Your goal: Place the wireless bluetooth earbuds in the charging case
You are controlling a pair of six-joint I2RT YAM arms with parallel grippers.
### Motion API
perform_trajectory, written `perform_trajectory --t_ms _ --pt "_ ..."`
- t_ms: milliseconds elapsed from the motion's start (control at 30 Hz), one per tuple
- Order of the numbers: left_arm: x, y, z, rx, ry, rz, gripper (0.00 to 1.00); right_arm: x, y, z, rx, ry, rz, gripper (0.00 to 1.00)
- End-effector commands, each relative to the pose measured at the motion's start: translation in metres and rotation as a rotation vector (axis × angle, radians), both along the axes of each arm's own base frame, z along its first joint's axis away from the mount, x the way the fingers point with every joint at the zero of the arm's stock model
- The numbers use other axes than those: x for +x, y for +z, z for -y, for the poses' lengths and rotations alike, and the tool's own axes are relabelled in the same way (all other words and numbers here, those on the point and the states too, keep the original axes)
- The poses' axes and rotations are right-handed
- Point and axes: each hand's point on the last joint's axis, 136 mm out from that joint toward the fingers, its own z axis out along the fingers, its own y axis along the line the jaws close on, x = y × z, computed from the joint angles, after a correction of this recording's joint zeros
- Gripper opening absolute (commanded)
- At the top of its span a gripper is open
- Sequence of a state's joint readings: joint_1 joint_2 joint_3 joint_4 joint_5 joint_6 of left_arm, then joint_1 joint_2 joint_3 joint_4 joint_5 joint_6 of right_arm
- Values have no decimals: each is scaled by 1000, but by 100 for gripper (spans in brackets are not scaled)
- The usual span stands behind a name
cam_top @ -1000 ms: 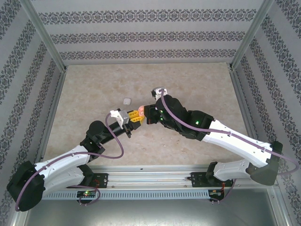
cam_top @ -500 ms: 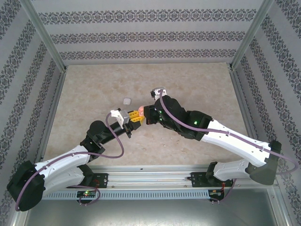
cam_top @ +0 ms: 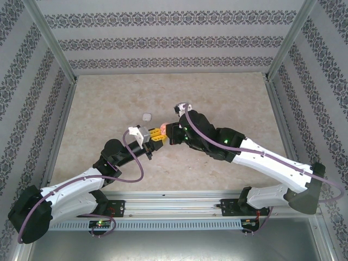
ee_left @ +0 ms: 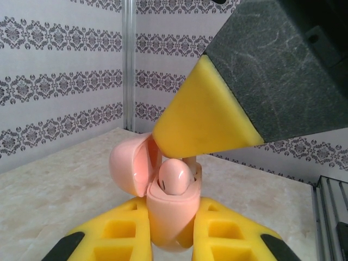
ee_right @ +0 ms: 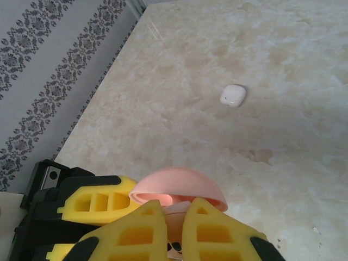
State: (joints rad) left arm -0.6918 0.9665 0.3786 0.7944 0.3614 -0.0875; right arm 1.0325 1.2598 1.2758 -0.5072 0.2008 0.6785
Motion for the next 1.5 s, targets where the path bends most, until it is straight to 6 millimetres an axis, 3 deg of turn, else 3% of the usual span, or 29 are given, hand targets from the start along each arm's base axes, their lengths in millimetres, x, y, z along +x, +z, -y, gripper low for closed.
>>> perform_trajectory --t_ms 0,433,600,700,867,1033,1467 --pt "-3 48 -7 -116 6 112 0 -10 -29 11 -123 21 -89 11" --pt "-3 50 -6 -120 0 111 0 -7 -33 14 -132 -16 -147 15" --pt "-4 49 -5 -120 -9 108 0 -4 -31 16 -153 -16 -155 5" --pt "-5 48 -5 -120 -13 107 0 -3 -33 18 -177 -15 -172 4" --pt "-6 48 -4 -118 -18 110 0 -4 -40 18 -199 -9 -208 15" --pt "-6 48 -4 -118 -18 108 0 -2 -34 16 -187 -14 -199 25" --pt "-6 44 -5 -111 -14 98 0 2 -17 10 -154 -3 -190 35"
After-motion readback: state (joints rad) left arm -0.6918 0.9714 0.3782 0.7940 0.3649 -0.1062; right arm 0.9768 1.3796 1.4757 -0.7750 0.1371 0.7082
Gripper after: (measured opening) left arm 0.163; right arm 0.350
